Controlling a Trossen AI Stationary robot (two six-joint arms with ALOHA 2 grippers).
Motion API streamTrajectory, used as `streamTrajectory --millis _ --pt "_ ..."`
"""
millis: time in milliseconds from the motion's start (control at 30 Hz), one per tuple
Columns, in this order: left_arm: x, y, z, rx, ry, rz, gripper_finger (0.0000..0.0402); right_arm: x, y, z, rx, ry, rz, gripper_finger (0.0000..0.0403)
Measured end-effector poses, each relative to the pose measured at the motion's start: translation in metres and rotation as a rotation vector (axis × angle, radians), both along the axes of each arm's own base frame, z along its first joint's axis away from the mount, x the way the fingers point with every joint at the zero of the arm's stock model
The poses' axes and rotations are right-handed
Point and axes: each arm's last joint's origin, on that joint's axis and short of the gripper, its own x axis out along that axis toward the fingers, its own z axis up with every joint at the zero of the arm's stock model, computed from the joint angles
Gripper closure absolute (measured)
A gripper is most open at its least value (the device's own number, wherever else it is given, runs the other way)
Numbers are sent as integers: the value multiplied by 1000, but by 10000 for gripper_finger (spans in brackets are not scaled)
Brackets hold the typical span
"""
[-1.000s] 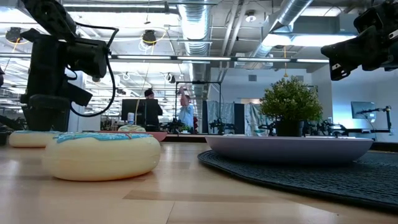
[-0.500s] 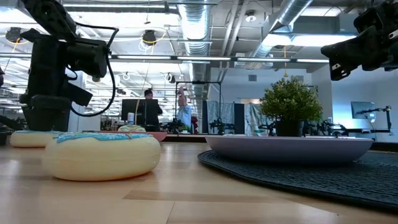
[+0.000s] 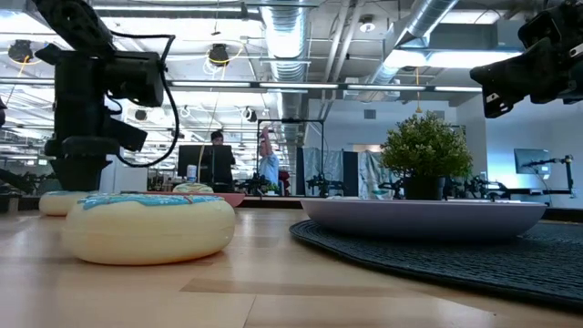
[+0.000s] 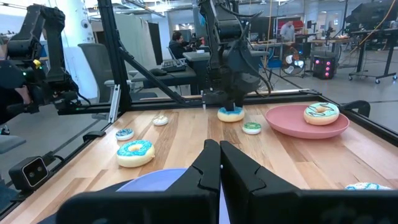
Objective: Pick & Place donuts
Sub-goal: Put the big blue donut on the pink plate
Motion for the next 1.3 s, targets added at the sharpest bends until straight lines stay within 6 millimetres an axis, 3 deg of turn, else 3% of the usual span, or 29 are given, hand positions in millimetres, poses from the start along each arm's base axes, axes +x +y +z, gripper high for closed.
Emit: streamTrajectory --millis 367,567,700,967,1300 --pt "28 5 38 21 -144 -99 237 0 0 0 0 0 0 403" --pt "50 17 71 210 -289 -124 237 0 0 0 0 0 0 403" --pt "55 33 83 302 -336 -113 237 0 0 0 0 0 0 403" --pt "44 69 76 343 -254 -48 237 0 0 0 0 0 0 403" --pt "60 102 32 311 -104 -103 237 0 0 0 0 0 0 403"
